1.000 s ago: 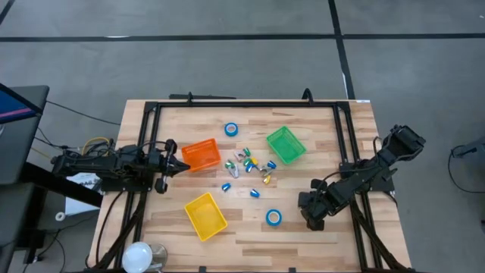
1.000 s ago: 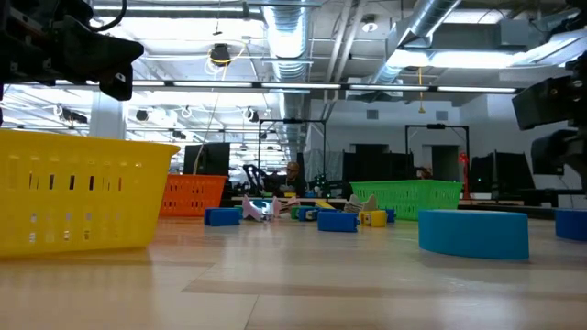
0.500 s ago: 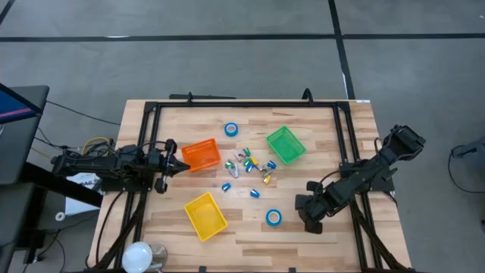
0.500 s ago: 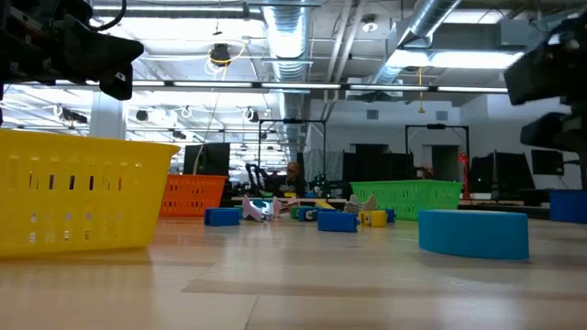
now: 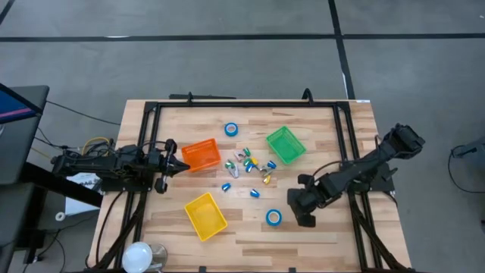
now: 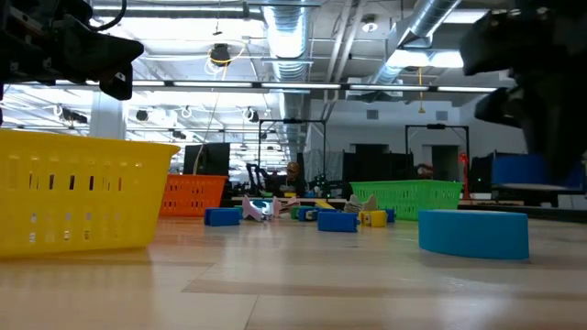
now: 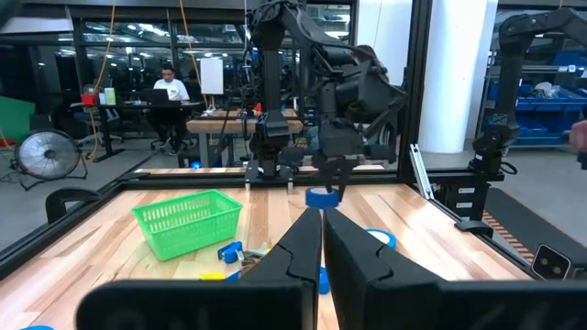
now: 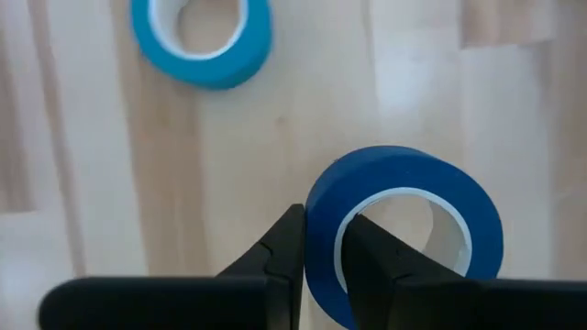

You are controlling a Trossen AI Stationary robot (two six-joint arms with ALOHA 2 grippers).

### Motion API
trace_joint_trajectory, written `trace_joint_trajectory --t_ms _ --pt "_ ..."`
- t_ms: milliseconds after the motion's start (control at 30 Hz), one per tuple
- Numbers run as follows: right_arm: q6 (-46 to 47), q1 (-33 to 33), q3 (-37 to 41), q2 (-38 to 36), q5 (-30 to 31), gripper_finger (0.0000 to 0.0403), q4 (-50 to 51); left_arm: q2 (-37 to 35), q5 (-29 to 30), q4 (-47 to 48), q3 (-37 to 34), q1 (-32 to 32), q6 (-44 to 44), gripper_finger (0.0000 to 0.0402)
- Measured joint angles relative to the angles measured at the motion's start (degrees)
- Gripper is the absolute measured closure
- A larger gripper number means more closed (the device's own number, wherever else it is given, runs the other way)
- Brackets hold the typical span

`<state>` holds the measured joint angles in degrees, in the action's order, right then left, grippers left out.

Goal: Pick and place Stapler, Stapler remover, tape
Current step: Put the blue tape into the green basket

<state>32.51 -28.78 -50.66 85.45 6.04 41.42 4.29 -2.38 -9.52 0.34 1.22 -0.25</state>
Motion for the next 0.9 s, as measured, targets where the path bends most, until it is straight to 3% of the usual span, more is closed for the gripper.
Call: trace_joint_trajectory --t_ms 400,900 --pt "-10.3 13.1 -0.4 -2.6 0.0 0.0352 0.5 0.0 0.0 0.0 0.0 0.0 0.0 0.0393" --pt "-20.1 33.6 -0.3 -16.9 -0.1 0.0353 1.0 0.0 0.0 -0.4 0.0 0.0 0.0 0.0393"
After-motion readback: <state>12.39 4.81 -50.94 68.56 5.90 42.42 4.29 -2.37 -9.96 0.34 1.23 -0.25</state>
